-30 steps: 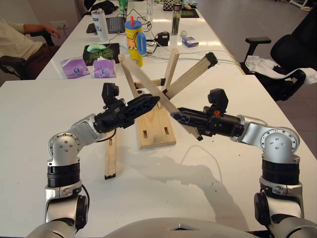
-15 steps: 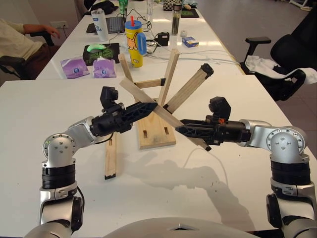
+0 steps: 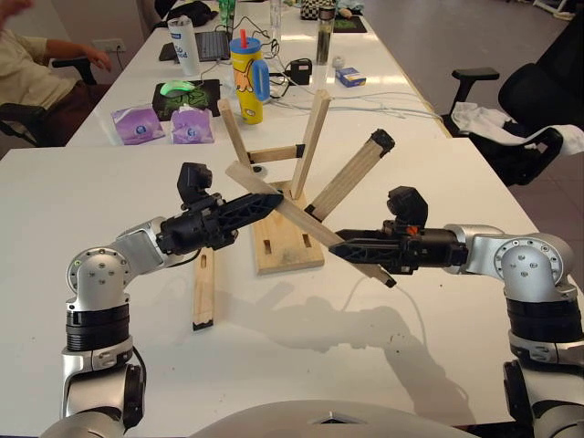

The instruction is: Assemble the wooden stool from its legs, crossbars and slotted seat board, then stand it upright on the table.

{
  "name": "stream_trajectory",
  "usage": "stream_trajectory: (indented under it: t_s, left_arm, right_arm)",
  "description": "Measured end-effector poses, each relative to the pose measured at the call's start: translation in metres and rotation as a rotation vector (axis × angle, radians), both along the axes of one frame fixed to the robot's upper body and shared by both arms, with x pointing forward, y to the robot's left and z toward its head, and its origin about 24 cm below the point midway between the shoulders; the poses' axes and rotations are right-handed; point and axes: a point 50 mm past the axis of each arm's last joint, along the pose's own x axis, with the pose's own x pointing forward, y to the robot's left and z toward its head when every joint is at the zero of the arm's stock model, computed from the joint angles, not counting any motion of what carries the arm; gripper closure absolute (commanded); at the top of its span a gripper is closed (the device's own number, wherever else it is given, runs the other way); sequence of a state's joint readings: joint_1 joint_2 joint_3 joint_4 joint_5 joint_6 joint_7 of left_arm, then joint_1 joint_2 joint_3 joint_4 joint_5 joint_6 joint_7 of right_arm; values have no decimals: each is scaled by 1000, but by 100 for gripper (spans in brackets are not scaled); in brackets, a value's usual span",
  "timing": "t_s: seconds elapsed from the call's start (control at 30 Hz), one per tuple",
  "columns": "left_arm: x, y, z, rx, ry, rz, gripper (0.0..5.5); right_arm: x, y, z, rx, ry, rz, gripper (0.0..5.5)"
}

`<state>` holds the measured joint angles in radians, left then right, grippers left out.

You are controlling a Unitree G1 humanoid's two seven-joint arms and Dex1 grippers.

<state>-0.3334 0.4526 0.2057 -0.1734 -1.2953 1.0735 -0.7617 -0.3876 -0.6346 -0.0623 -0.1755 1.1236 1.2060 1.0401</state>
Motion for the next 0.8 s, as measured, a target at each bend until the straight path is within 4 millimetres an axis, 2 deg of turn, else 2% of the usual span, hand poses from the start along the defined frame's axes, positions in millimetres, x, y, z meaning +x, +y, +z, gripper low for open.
stream_trajectory:
  t_s: [0.07, 0.13, 0.17, 0.23, 0.3, 0.37, 0.5, 0.6, 0.63, 0.8]
  left_arm:
    - [-2, 4, -3, 8, 9, 14, 347]
    - [-2, 16, -5, 28, 20, 67, 347]
    - [-1, 29, 0, 32, 3, 127, 347]
    - [0, 45, 8, 41, -28, 189, 347]
    - [-1, 64, 15, 78, -48, 245, 347]
    - [-1, 84, 24, 149, -82, 294, 347]
    - [2, 111, 30, 320, -122, 356, 347]
    - [8, 112, 31, 363, -169, 341, 347]
    - [11, 110, 31, 388, -199, 331, 347]
    - [21, 98, 27, 458, -284, 275, 347]
  right_arm:
    - [4, -1, 0, 0, -6, -21, 274]
    - [9, -5, 1, -26, -40, -69, 240]
    - [10, -5, -2, -60, -56, -83, 221]
    - [11, -4, -6, -100, -65, -108, 218]
    - [13, 1, -11, -204, -145, -153, 218]
    - [14, 6, -19, -297, -239, -192, 218]
    - [20, 18, -36, -491, -505, -223, 218]
    - [21, 28, -50, -580, -666, -179, 218]
    - [21, 32, -61, -621, -710, -153, 218]
    - [25, 38, -99, -702, -743, -125, 218]
